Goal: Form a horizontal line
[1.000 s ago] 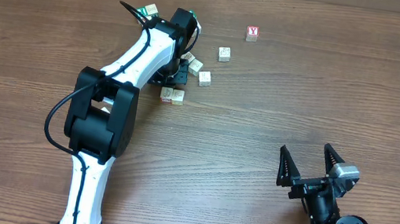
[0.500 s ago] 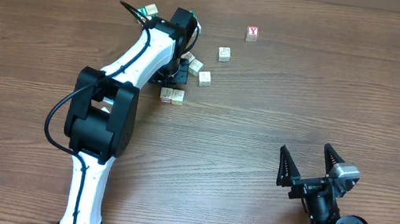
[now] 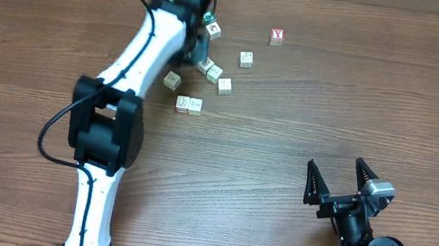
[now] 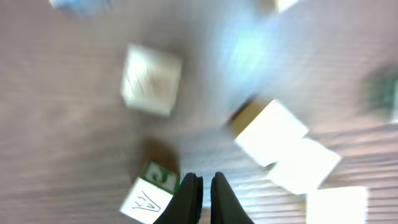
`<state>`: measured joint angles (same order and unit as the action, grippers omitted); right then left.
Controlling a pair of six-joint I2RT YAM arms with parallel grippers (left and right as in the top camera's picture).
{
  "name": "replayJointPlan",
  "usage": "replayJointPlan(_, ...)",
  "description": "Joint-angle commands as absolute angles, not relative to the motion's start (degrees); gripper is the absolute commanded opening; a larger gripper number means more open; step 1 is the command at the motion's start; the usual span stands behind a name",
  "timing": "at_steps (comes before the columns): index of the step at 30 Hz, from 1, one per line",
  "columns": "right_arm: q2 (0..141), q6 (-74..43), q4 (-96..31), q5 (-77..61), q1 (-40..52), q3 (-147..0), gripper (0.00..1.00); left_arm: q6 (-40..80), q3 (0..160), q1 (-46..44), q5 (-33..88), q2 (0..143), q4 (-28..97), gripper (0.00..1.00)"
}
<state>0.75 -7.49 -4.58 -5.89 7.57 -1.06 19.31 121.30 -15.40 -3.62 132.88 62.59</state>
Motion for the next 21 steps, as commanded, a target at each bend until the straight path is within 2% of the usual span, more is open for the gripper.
replayJointPlan(1, 0.45, -7.62, -4.38, -5.48, 7.38, -0.47, 1.0, 18.46, 129.86, -15.38, -1.02, 132.31, 64.45, 0.04)
replayJointPlan(12, 0.45, -7.62, -4.38, -5.48, 7.38, -0.47, 1.0, 18.37, 127.39, -20.64, 1.74, 133.84, 68.6, 0.04)
replayJointPlan(21, 0.45, -7.62, -4.38, -5.48, 7.38, -0.47, 1.0, 18.15, 117.21, -22.52, 2.9, 133.84, 65.36, 0.04)
